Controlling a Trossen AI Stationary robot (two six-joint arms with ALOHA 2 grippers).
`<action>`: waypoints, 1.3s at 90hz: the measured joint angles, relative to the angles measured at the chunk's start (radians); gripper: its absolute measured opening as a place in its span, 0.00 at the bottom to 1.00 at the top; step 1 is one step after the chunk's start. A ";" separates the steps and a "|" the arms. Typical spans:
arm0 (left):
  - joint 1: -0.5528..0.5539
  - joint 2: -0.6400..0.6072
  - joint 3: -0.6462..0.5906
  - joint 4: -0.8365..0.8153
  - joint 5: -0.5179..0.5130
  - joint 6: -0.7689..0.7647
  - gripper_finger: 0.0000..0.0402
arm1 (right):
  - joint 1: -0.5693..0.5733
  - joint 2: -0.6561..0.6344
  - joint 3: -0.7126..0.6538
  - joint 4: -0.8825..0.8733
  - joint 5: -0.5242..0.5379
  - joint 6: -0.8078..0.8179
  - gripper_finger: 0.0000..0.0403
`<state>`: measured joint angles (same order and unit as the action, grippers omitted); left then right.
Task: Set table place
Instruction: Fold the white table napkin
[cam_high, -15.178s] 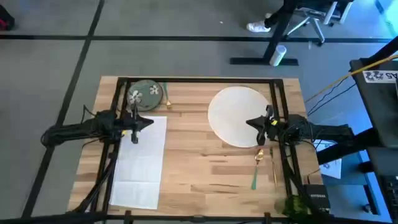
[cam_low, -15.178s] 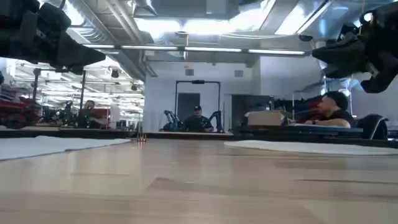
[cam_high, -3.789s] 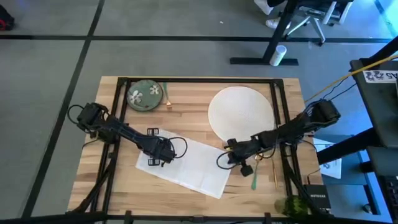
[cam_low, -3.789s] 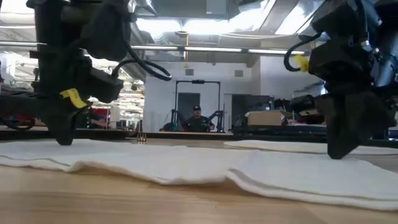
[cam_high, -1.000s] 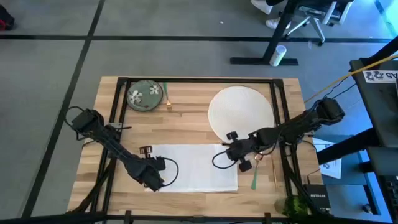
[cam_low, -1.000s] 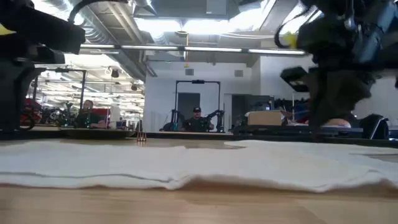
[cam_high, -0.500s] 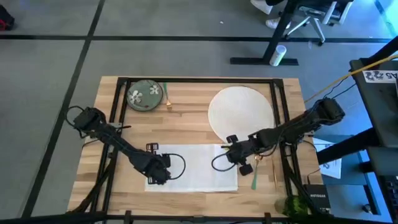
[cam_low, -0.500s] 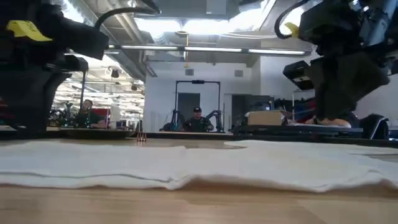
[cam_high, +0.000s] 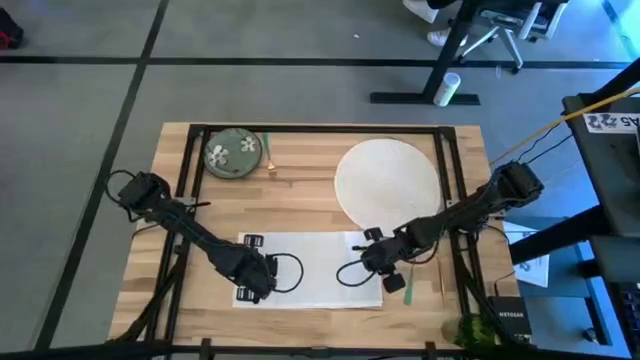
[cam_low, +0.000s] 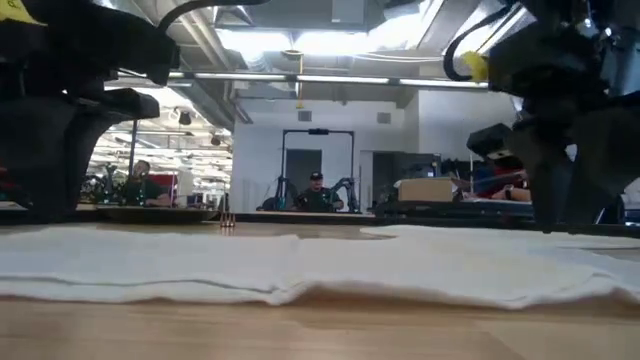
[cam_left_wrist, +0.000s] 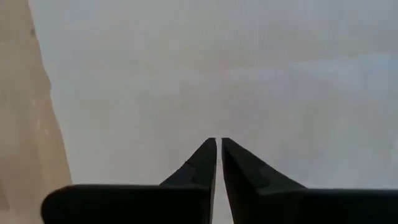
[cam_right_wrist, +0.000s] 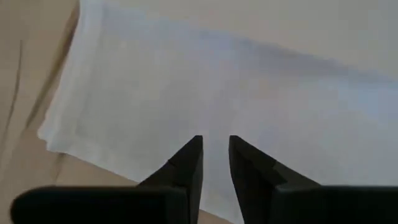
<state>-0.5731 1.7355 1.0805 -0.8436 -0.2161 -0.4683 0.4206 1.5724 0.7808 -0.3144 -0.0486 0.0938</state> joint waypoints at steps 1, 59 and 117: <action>0.001 0.000 0.000 0.000 0.002 0.004 0.05 | 0.000 0.001 0.005 -0.004 0.000 -0.003 0.16; 0.079 0.000 0.000 -0.011 0.133 0.091 0.19 | -0.002 0.097 0.133 -0.203 -0.013 -0.078 0.16; 0.084 0.000 -0.059 0.055 0.158 0.028 0.19 | -0.002 0.097 0.133 -0.211 -0.024 -0.075 0.38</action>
<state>-0.4886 1.7355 1.0218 -0.7884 -0.0582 -0.4406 0.4187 1.6691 0.9134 -0.5255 -0.0723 0.0189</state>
